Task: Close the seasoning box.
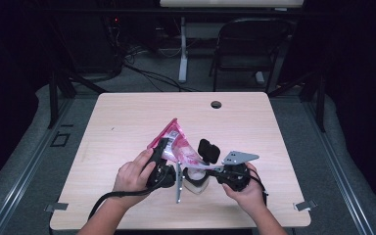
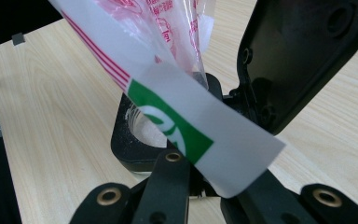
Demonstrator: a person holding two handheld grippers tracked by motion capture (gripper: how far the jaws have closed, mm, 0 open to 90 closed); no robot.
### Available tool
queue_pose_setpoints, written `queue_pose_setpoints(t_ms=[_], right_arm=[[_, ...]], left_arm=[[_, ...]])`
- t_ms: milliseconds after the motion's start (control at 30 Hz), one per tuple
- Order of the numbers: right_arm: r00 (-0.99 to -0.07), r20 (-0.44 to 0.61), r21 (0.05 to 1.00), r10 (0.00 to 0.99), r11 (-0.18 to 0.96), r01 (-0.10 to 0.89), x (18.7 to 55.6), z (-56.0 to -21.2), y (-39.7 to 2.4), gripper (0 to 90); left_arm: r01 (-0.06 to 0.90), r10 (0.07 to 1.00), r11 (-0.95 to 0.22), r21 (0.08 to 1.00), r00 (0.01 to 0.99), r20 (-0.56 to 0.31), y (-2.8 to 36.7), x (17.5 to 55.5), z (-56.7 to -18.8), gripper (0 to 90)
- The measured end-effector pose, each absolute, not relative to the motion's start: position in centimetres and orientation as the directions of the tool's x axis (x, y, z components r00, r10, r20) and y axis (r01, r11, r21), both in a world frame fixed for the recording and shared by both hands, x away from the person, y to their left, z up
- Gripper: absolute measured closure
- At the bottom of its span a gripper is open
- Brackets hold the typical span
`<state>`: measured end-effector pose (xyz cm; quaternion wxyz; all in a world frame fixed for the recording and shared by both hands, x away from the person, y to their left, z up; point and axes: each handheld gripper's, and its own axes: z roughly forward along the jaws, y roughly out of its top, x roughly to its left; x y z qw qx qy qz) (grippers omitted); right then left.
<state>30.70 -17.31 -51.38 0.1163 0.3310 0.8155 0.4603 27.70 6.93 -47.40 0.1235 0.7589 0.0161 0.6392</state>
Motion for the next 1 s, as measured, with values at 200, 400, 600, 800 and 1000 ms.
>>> queue_pose_setpoints(t_ms=[200,400,600,800,1000], right_arm=[[-0.753,0.115,0.827,0.647,0.357,0.434,30.68,-51.39,-17.3,90.0],[-0.753,0.117,0.829,0.648,0.354,0.433,30.63,-51.41,-17.21,90.0],[-0.753,0.117,0.828,0.647,0.356,0.434,30.64,-51.43,-17.19,90.0],[-0.753,0.117,0.829,0.648,0.354,0.433,30.64,-51.43,-17.2,90.0],[-0.755,0.119,0.83,0.645,0.353,0.432,30.62,-51.4,-17.19,89.9]], left_arm=[[-0.134,0.184,-0.969,0.21,0.184,0.966,6.96,27.71,-47.43,68.1],[-0.136,0.191,-0.967,0.218,0.188,0.964,7.08,27.73,-47.51,68.1],[-0.129,0.187,-0.968,0.213,0.191,0.964,7.1,27.73,-47.51,68.1],[-0.133,0.189,-0.967,0.216,0.19,0.963,7.14,27.75,-47.48,68.1],[-0.127,0.191,-0.968,0.217,0.195,0.962,7.23,27.75,-47.54,68.1]])
